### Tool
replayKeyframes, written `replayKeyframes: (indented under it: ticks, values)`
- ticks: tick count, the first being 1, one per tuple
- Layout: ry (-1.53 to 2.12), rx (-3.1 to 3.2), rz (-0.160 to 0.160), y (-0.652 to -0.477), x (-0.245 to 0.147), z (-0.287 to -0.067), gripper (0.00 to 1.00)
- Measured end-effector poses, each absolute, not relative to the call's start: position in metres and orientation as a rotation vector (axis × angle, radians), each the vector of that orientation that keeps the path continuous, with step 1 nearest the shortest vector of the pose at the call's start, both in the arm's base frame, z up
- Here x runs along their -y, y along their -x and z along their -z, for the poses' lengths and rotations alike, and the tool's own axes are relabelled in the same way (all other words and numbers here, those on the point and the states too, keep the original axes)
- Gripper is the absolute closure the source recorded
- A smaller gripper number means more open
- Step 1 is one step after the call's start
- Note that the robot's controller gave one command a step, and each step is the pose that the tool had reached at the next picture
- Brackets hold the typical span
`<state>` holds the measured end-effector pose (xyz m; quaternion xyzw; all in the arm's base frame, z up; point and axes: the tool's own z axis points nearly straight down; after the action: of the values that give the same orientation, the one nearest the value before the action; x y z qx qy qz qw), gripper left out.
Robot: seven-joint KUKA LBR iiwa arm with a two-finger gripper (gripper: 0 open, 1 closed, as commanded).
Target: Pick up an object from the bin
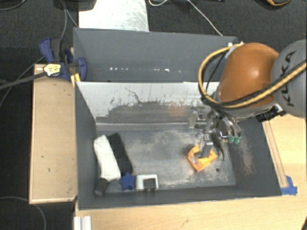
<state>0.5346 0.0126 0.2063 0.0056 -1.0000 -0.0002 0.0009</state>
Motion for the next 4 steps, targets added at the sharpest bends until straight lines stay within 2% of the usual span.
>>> replayKeyframes:
  ticks: [1,2,3,4]
  values:
    - [-0.266,3.127,0.001,-0.512,-0.019,-0.205,0.0]
    - [-0.027,3.14,-0.002,-0.507,0.054,-0.173,0.0]
    - [-0.246,3.128,0.002,-0.517,0.034,-0.147,0.0]
    - [-0.018,3.148,-0.002,-0.502,0.021,-0.09,0.0]
